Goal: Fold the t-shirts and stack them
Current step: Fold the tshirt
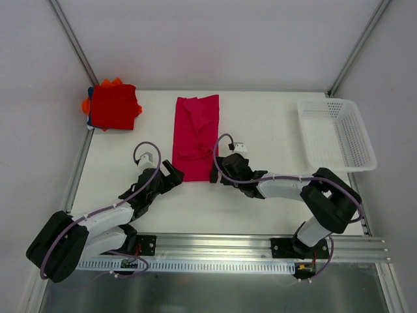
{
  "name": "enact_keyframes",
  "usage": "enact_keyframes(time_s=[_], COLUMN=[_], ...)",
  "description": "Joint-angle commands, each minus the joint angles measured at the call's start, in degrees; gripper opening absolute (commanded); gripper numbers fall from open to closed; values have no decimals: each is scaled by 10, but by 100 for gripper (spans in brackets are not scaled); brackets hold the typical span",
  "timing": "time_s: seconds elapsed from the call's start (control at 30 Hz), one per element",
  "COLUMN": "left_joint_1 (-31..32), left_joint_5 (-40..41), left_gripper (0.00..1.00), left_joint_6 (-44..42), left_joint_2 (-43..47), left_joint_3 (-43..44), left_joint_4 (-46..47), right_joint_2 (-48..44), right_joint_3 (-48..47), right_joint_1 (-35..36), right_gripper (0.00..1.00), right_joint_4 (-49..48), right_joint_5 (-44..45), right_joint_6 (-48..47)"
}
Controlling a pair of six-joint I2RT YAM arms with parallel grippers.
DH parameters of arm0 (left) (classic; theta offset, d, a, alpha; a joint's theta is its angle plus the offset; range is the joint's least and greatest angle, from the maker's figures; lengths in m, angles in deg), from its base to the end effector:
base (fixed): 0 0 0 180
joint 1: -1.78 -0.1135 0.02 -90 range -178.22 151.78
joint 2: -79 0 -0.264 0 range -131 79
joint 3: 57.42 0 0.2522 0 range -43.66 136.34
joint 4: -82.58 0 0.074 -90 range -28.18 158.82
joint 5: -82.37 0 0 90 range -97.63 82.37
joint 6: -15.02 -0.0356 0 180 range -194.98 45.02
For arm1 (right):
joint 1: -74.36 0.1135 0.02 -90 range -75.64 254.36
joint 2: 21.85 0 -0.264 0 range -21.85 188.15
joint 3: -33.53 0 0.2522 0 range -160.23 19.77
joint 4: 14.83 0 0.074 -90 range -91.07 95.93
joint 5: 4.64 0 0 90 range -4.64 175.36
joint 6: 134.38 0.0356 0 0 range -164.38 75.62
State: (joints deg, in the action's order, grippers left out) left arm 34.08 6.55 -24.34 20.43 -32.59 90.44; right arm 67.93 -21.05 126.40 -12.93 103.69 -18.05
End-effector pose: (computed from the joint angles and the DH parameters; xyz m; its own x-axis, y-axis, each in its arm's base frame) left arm 0.1650 -0.0940 0.1513 -0.4905 -0.5768 -0.6533 -0.0749 0.7747 -0.6278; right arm 0.2002 0.2384 0.1671 -0.5961 -0.0796 -0.7990 -0.3679 0.9115 0.1837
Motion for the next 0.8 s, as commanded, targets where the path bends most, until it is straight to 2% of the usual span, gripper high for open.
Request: enact_keyframes(time_s=[0.0, 0.17, 0.27, 0.37, 0.4, 0.47, 0.57, 0.63, 0.7, 0.77], left_joint_1=[3, 3, 2, 1, 1, 1, 1, 1, 1, 1], left_joint_5=[18, 17, 20, 25, 28, 31, 32, 31, 29, 28], left_gripper=[99, 99, 99, 99, 99, 99, 99, 99, 99, 99], left_joint_6=[15, 16, 14, 13, 15, 19, 31, 33, 37, 43], left_joint_2=[-30, -65, -75, -79, -78, -76, -73, -73, -74, -75], left_joint_3=[-11, 2, 4, 6, 7, 6, 4, 4, 3, 0], left_joint_4=[42, 55, 60, 60, 57, 55, 53, 53, 52, 52], right_joint_2=[36, 87, 114, 127, 128, 130, 122, 111, 102, 88], right_joint_3=[-1, -21, -26, -20, -17, -8, 13, 25, 38, 46], right_joint_1=[-26, -49, -49, -49, -49, -49, -48, -45, -40, -37], right_gripper=[98, 96, 92, 81, 72, 60, 48, 47, 41, 31], right_joint_4=[-85, -130, -143, -156, -158, -163, -175, -179, -173, -159], right_joint_5=[-41, -86, -95, -100, -101, -103, -104, -99, -92, -80], right_joint_6=[29, 53, 66, 83, 86, 97, 113, 120, 122, 124])
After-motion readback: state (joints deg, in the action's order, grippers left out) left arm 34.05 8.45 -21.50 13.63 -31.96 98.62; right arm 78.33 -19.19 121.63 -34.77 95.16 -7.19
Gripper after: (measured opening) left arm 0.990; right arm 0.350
